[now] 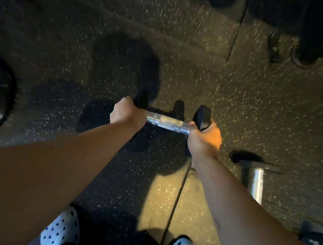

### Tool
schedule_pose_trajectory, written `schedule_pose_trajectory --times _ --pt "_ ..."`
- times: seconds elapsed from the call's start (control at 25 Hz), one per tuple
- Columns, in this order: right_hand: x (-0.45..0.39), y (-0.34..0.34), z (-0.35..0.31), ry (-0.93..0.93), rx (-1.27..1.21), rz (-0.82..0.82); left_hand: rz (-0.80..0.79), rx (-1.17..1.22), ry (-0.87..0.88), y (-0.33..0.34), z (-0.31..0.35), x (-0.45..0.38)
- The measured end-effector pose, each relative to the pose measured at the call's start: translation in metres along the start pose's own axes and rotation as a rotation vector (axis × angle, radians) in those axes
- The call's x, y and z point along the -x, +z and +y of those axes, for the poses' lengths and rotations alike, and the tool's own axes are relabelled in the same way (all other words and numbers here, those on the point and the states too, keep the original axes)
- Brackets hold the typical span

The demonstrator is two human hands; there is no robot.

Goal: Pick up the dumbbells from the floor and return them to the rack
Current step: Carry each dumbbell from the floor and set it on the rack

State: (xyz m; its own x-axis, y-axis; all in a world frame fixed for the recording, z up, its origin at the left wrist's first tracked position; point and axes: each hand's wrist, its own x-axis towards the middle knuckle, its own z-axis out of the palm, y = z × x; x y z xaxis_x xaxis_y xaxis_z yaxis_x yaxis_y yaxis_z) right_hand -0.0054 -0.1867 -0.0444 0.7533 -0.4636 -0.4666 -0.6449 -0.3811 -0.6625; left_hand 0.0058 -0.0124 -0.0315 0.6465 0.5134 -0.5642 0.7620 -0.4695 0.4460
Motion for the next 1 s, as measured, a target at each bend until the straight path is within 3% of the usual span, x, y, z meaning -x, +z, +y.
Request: schedule_pose_trajectory --times 0.32,0.6,0.8,1.0 --pt "0.116 -0.165 -0.256 -0.305 -0.292 0.042 0.148 0.372 0.294 -0.243 0.185 0.142" --pt "0.252 -0.319 -0.480 -0.558 -0.507 0.009 0.428 0.570 0.481 -0.471 0.313 0.313" --pt "0.302 -0.351 -0.572 -0.721 -0.583 -0.043 0.577 0.786 0.456 -0.553 0.346 0.355" --pt "0.317 -0.322 -0.632 -0.758 -0.666 -0.118 0.678 0.802 0.389 -0.610 0.355 0.343"
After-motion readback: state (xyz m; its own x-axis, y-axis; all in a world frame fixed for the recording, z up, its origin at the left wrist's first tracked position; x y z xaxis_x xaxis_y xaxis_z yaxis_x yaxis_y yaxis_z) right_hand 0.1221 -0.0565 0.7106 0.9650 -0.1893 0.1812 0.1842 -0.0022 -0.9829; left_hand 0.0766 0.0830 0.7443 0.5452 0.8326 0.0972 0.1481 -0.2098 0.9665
